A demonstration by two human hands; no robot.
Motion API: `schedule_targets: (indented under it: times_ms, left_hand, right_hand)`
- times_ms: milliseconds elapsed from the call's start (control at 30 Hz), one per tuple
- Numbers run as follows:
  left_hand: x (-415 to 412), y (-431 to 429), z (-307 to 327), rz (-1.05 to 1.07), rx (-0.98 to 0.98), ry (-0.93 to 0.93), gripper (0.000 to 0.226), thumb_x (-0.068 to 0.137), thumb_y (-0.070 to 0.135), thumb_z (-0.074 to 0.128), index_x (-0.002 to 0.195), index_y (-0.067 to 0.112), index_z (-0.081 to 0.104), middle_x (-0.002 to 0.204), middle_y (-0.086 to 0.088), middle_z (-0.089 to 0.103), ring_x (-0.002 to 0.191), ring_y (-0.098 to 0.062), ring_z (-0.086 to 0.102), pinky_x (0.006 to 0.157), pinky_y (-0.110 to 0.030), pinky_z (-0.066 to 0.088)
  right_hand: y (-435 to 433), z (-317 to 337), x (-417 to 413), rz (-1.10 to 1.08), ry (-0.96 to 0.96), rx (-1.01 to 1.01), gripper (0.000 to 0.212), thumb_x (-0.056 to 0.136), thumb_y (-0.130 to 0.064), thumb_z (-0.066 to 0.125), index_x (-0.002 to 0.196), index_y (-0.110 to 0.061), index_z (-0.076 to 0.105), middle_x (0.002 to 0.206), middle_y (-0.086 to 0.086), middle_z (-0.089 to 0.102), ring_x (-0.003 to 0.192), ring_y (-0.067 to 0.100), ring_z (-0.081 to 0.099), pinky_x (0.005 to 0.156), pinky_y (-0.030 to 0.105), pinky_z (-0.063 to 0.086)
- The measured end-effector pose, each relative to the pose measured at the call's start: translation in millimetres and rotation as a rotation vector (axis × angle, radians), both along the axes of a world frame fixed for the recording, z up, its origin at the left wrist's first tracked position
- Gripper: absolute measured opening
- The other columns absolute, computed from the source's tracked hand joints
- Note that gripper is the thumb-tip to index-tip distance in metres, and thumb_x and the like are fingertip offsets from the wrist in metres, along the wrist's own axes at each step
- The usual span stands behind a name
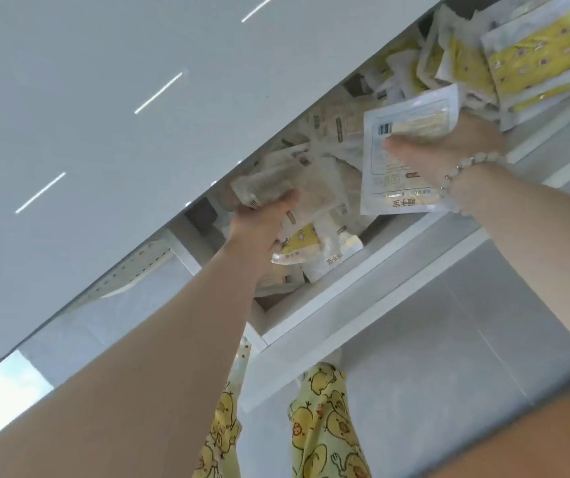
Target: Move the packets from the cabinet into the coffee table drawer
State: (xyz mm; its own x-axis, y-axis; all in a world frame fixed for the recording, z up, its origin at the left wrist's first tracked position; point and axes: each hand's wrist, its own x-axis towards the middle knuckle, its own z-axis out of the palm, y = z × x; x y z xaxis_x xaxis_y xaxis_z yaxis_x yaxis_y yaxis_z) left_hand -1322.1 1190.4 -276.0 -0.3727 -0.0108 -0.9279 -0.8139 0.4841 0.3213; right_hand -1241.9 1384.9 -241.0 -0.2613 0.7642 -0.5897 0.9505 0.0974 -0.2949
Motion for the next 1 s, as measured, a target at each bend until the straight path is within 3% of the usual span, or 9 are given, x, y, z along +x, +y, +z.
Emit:
schedule_targets:
  times_ms: [133, 200, 267, 367, 467, 633, 767, 867, 1000]
  left_hand:
    - [-9.0, 2.0, -10.2, -0.060, -0.028, 0.101, 0.054, 0.068, 0.041, 0.082, 0.110, 0.015, 0.062, 0.106, -0.003, 0.069, 0.097, -0.023, 0.066, 0.064, -0.028, 0.054]
    - [-11.9, 5.0, -12.0, -0.089, -0.067, 0.190, 0.065, 0.067, 0.045, 0.081, 0.120, 0.016, 0.057, 0.111, 0.000, 0.066, 0.100, -0.021, 0.063, 0.078, -0.032, 0.055]
    - [-13.9, 5.9, -13.0, -0.129, -0.105, 0.244, 0.064, 0.066, 0.049, 0.080, 0.118, 0.018, 0.057, 0.111, 0.002, 0.064, 0.102, -0.019, 0.062, 0.089, -0.034, 0.053]
    - [-13.3, 4.6, -14.5, -0.177, -0.122, 0.278, 0.056, 0.067, 0.049, 0.080, 0.112, 0.021, 0.062, 0.107, 0.004, 0.066, 0.101, -0.018, 0.063, 0.088, -0.032, 0.053]
    - [-15.8, 2.5, -17.3, -0.243, -0.171, 0.297, 0.062, 0.065, 0.053, 0.079, 0.114, 0.020, 0.063, 0.108, 0.002, 0.065, 0.101, -0.019, 0.063, 0.090, -0.035, 0.053]
    - [-20.8, 1.0, -19.6, -0.307, -0.253, 0.313, 0.087, 0.049, 0.069, 0.077, 0.119, 0.019, 0.061, 0.114, 0.001, 0.064, 0.107, -0.020, 0.062, 0.091, -0.037, 0.053]
    - [-20.2, 3.1, -15.5, -0.366, -0.284, 0.357, 0.080, 0.056, 0.066, 0.075, 0.118, 0.016, 0.062, 0.113, -0.002, 0.065, 0.106, -0.022, 0.062, 0.092, -0.039, 0.052]
    - [-16.6, 10.0, -7.8, -0.430, -0.343, 0.363, 0.077, 0.072, 0.060, 0.069, 0.128, 0.011, 0.050, 0.124, -0.007, 0.056, 0.116, -0.027, 0.055, 0.100, -0.045, 0.044]
    - [-10.0, 20.9, 12.1, -0.547, -0.399, 0.276, 0.073, 0.094, 0.035, 0.051, 0.147, 0.000, 0.015, 0.148, -0.016, 0.026, 0.136, -0.029, 0.031, 0.113, -0.039, 0.029]
  right_hand:
    - [-10.5, -18.1, -16.5, 0.062, 0.013, -0.005, 0.082, 0.069, -0.063, 0.065, 0.132, -0.013, 0.051, 0.129, 0.005, 0.056, 0.118, 0.022, 0.054, 0.090, 0.027, 0.045]
    - [-16.7, -20.2, -17.7, 0.154, -0.041, 0.031, 0.080, 0.074, -0.063, 0.064, 0.130, -0.007, 0.049, 0.128, 0.008, 0.056, 0.117, 0.025, 0.054, 0.082, 0.029, 0.043]
    - [-22.9, -19.3, -14.9, 0.239, -0.092, 0.077, 0.084, 0.074, -0.068, 0.061, 0.127, -0.004, 0.048, 0.124, 0.012, 0.057, 0.114, 0.028, 0.055, 0.080, 0.032, 0.043]
    - [-23.8, -21.2, -7.6, 0.347, -0.175, 0.089, 0.096, 0.071, -0.076, 0.055, 0.133, -0.003, 0.041, 0.127, 0.016, 0.055, 0.117, 0.032, 0.054, 0.088, 0.039, 0.047]
    - [-23.2, -25.3, -4.4, 0.459, -0.274, 0.175, 0.097, 0.069, -0.082, 0.046, 0.124, -0.002, 0.047, 0.117, 0.018, 0.058, 0.111, 0.034, 0.055, 0.085, 0.043, 0.048]
    - [-27.4, -30.6, -9.7, 0.364, -0.303, 0.061, 0.103, 0.072, -0.075, 0.050, 0.137, 0.003, 0.032, 0.134, 0.025, 0.043, 0.121, 0.038, 0.047, 0.089, 0.042, 0.046]
    - [-28.7, -30.4, -13.4, 0.284, -0.295, 0.009, 0.106, 0.074, -0.070, 0.058, 0.143, 0.003, 0.022, 0.143, 0.022, 0.034, 0.131, 0.036, 0.038, 0.099, 0.044, 0.041]
    - [-30.3, -26.5, -11.9, 0.249, -0.289, 0.026, 0.104, 0.074, -0.065, 0.062, 0.142, 0.003, 0.022, 0.143, 0.021, 0.034, 0.131, 0.034, 0.039, 0.099, 0.041, 0.041]
    - [-30.0, -8.6, -15.2, 0.281, -0.294, 0.065, 0.088, 0.080, -0.051, 0.067, 0.138, 0.002, 0.025, 0.139, 0.020, 0.036, 0.123, 0.034, 0.047, 0.090, 0.041, 0.046]
